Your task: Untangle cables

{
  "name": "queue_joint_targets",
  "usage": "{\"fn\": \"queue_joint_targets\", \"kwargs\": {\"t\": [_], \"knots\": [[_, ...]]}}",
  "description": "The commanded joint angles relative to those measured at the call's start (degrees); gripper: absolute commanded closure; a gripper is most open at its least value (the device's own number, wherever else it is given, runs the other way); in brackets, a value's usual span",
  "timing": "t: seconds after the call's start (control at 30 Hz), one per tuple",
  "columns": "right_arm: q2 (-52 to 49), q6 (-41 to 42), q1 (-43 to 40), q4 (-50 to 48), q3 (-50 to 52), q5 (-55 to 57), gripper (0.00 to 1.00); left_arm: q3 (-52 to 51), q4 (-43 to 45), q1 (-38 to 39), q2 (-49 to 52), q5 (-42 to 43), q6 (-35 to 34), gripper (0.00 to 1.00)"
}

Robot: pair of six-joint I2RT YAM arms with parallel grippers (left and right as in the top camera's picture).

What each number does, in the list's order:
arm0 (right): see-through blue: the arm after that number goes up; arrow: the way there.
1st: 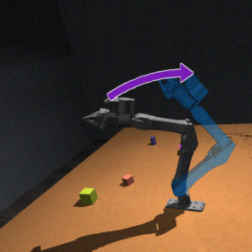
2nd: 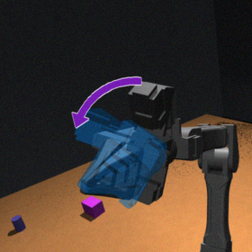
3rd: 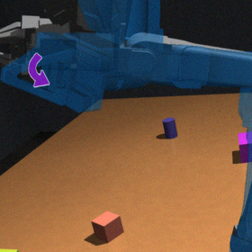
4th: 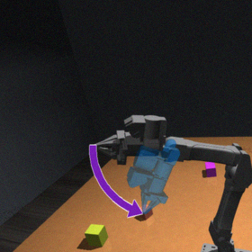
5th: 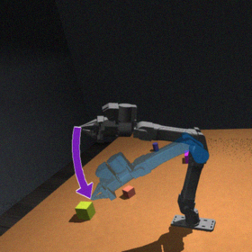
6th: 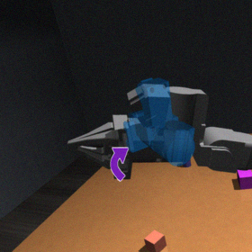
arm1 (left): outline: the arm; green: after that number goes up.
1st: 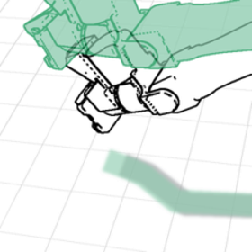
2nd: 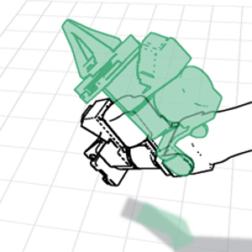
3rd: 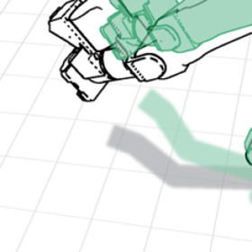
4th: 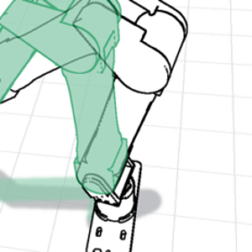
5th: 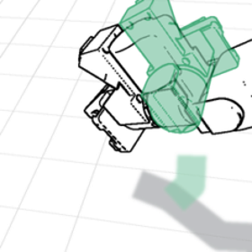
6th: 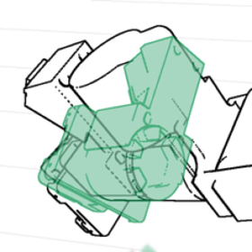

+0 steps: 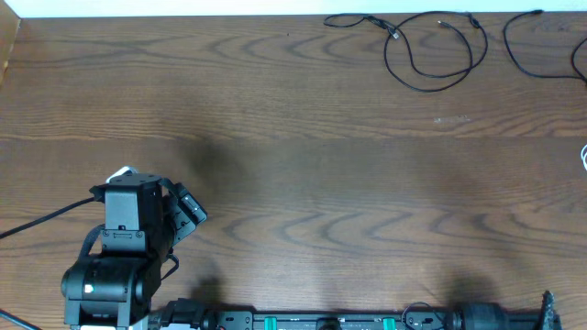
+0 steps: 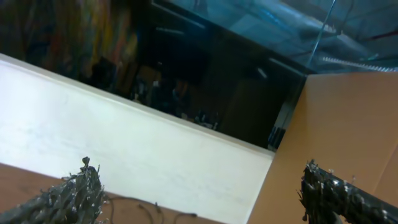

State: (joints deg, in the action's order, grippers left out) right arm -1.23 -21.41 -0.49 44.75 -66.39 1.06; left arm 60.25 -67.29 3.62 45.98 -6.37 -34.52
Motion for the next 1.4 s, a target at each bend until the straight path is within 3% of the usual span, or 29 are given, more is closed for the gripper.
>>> {"fn": "queue_joint_targets", "kwargs": {"t": [0.0, 0.37, 0.83, 1.37], "knots": [[0.83, -0.94, 0.52, -0.81, -0.2, -2.08, 0.01, -0.17, -0.15, -0.17, 0.07, -0.76, -0.09, 0.09], [0.83, -0.94, 0.55, -1.68, 1.27, -4.74, 0.01, -0.17, -0.17, -0.17, 0.07, -0.74, -0.09, 0.09], [0.83, -0.94, 0.55, -10.49, 12.79, -6.23, 0.01, -0.17, -0.17, -0.17, 0.07, -0.76, -0.09, 0.09], [0.87, -0.96, 0.52, -29.09, 31.15, -9.64, 0.01, -0.17, -0.17, -0.17, 0.07, -0.74, -0.09, 0.09]]}}
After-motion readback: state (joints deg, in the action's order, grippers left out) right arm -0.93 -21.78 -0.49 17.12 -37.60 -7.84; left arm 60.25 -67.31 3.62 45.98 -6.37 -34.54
